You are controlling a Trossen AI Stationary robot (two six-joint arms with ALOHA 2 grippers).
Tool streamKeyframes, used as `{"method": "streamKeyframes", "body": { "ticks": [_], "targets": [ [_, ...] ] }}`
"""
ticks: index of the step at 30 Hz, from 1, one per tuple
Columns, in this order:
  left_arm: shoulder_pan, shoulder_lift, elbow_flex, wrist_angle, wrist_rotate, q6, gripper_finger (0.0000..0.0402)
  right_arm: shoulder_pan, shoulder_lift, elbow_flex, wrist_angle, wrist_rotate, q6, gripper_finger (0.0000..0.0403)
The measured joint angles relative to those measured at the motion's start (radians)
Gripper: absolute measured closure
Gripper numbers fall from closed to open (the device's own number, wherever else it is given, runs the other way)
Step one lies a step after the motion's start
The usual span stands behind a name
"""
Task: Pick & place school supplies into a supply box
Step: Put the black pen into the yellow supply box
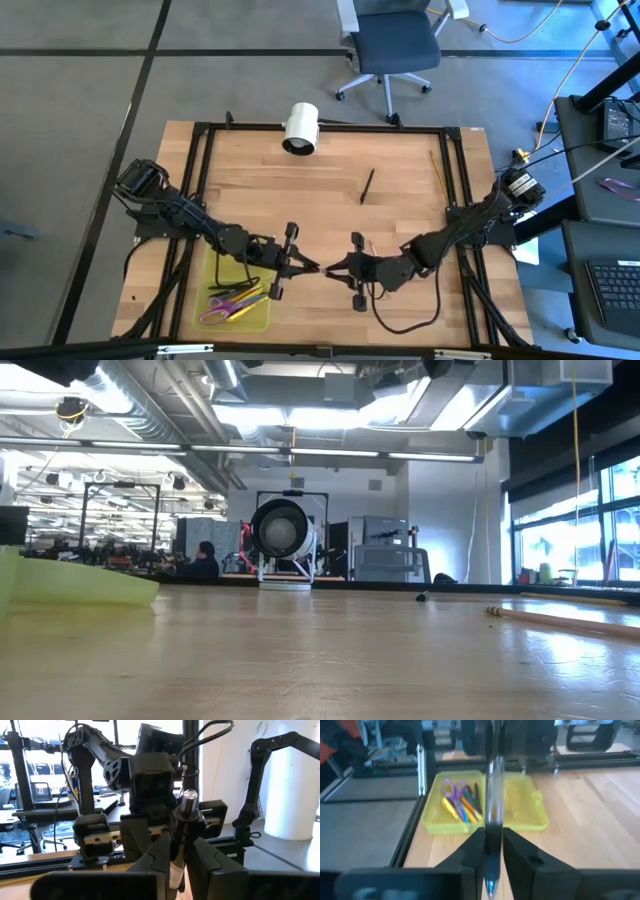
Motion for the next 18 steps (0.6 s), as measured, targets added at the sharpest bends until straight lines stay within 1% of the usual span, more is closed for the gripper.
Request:
{"method": "streamKeyframes", "body": {
  "ticks": [2,4,8,12,15,18],
  "targets": [
    [0.0,0.0,0.0,0.0,0.002,-0.003,0.0366,0.0,0.0,0.0,-0.034,-0.016,0.03,0.0312],
    [0.0,0.0,0.0,-0.006,0.002,-0.003,0.036,0.0,0.0,0.0,-0.104,-0.018,0.092,0.029],
    [0.0,0.0,0.0,-0.029,-0.004,-0.007,0.0367,-0.001,0.0,0.0,-0.309,-0.022,0.261,0.0247],
    [0.0,0.0,0.0,-0.099,-0.046,-0.01,0.0375,-0.013,0.0,0.0,-0.508,-0.021,0.474,0.0221],
    [0.0,-0.027,0.001,-0.227,-0.059,-0.069,0.0374,-0.035,0.0,0.0,-0.653,-0.055,0.639,0.0214],
    [-0.001,-0.074,0.034,-0.451,-0.061,-0.178,0.0373,-0.061,0.0,-0.001,-0.774,-0.118,0.738,0.0213]
  ]
}}
